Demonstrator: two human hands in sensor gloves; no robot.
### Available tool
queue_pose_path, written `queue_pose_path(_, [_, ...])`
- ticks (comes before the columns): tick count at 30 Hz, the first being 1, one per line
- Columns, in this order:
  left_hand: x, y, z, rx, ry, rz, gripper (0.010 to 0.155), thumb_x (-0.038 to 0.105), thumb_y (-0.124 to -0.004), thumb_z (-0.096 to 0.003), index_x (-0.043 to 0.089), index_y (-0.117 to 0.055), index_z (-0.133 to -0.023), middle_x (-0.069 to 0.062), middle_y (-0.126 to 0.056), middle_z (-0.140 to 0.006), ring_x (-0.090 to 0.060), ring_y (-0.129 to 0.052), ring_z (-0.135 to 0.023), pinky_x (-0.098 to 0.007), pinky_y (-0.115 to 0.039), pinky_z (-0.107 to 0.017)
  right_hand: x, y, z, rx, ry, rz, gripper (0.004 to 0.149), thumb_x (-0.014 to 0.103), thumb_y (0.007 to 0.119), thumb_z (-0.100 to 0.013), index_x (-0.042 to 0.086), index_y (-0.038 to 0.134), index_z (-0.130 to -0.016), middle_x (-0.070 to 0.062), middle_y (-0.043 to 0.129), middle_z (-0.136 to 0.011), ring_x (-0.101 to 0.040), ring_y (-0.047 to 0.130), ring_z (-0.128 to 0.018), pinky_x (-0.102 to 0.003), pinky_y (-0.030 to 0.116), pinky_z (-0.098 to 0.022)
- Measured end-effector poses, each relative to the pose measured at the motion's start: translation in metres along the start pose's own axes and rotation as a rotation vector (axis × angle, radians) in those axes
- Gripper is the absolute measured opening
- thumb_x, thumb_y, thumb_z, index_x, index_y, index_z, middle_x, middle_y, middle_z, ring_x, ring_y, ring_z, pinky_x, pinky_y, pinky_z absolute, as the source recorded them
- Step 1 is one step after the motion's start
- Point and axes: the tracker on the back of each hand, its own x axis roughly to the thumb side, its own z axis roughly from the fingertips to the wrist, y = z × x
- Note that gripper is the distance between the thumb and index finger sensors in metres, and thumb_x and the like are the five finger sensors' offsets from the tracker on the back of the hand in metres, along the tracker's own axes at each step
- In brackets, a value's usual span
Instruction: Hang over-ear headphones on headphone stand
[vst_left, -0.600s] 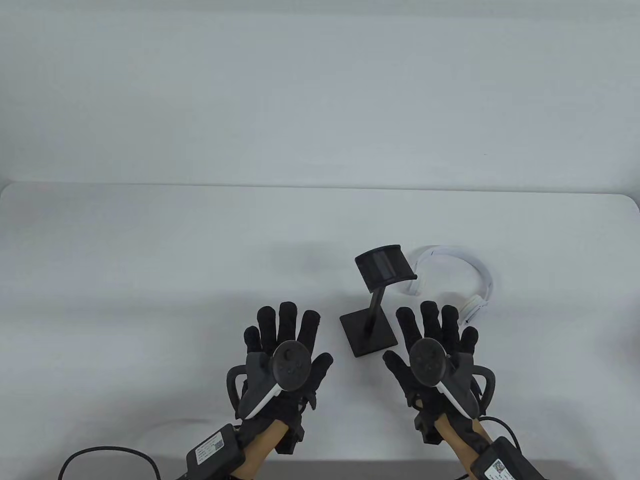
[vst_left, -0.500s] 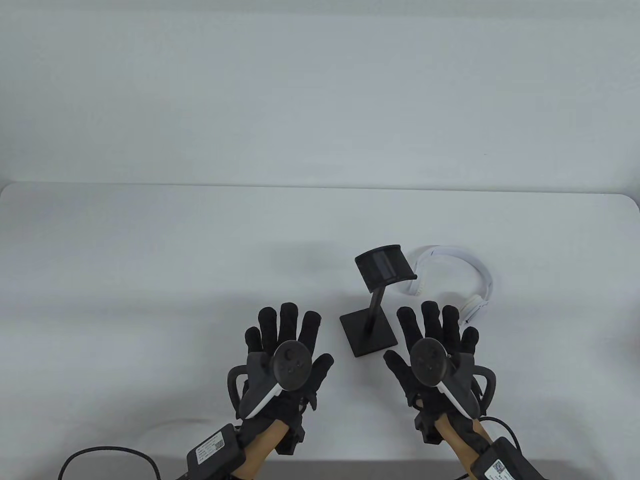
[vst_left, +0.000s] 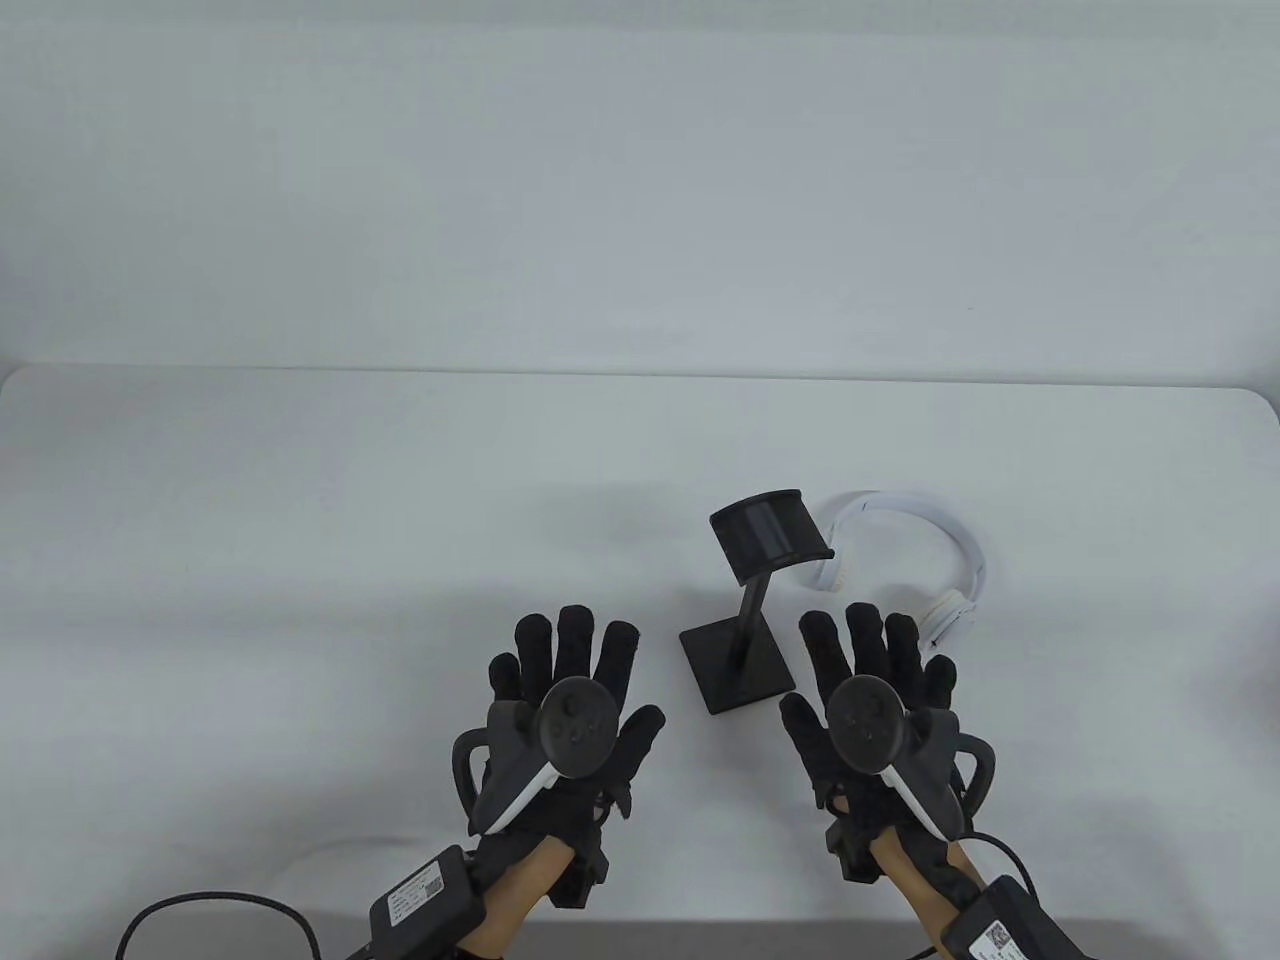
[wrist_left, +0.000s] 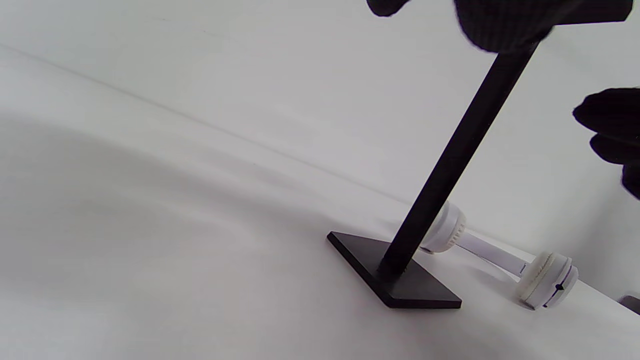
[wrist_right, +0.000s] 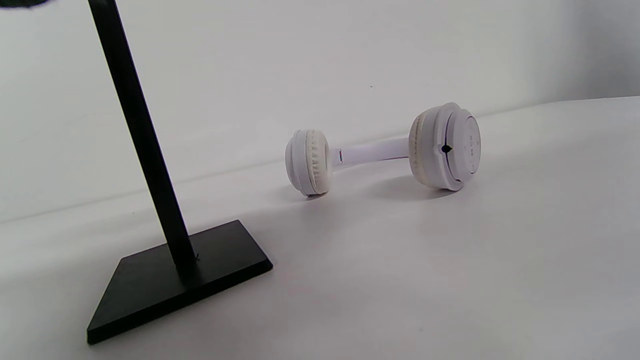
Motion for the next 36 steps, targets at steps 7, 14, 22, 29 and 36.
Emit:
queue_pose_path(7, [-0.001, 0.001, 0.000, 0.003, 0.011, 0.009, 0.077, 0.066, -0.060, -0.0430, 0.047, -0.028, -0.110, 0.005, -0.012, -0.118, -0.033, -0.001, -0.106, -0.060, -0.010, -0.071, -0.006, -0.013, -0.001, -0.033, 0.007, -0.050, 0.083, 0.076, 0.067, -0.030, 0.056, 0.025, -0.100, 0.012, 0.022, -0.115, -0.026, 0.026, -0.110, -0.063, 0.028, -0.077])
queue_pose_path(14, [-0.001, 0.002, 0.000, 0.000, 0.006, 0.011, 0.076, 0.066, -0.060, -0.0431, 0.047, -0.028, -0.110, 0.005, -0.013, -0.118, -0.033, -0.001, -0.106, -0.060, -0.011, -0.071, -0.020, -0.035, -0.015, -0.086, 0.057, -0.110, 0.082, 0.075, 0.067, -0.031, 0.054, 0.029, -0.101, 0.010, 0.028, -0.116, -0.026, 0.034, -0.110, -0.060, 0.038, -0.077])
queue_pose_path(22, [-0.004, 0.005, 0.000, 0.011, 0.015, 0.026, 0.076, 0.066, -0.060, -0.0431, 0.047, -0.028, -0.110, 0.005, -0.013, -0.118, -0.033, -0.002, -0.106, -0.060, -0.011, -0.071, -0.061, -0.060, -0.051, -0.080, 0.214, -0.115, 0.082, 0.073, 0.070, -0.031, 0.053, 0.033, -0.101, 0.010, 0.031, -0.116, -0.027, 0.039, -0.110, -0.059, 0.044, -0.077])
queue_pose_path(29, [-0.004, 0.006, 0.000, 0.014, 0.025, 0.028, 0.076, 0.066, -0.060, -0.0430, 0.047, -0.028, -0.110, 0.005, -0.013, -0.118, -0.034, -0.002, -0.106, -0.060, -0.011, -0.071, -0.106, -0.064, -0.101, -0.027, 0.421, -0.142, 0.080, 0.073, 0.070, -0.031, 0.050, 0.040, -0.101, 0.008, 0.042, -0.114, -0.027, 0.052, -0.107, -0.057, 0.053, -0.074])
queue_pose_path(36, [-0.007, 0.007, -0.001, 0.012, 0.048, 0.020, 0.076, 0.066, -0.060, -0.0431, 0.047, -0.028, -0.110, 0.005, -0.014, -0.118, -0.034, -0.002, -0.106, -0.060, -0.011, -0.071, -0.145, -0.033, -0.146, 0.146, 0.634, -0.110, 0.080, 0.073, 0.070, -0.031, 0.045, 0.044, -0.101, 0.006, 0.050, -0.112, -0.028, 0.064, -0.101, -0.054, 0.061, -0.070])
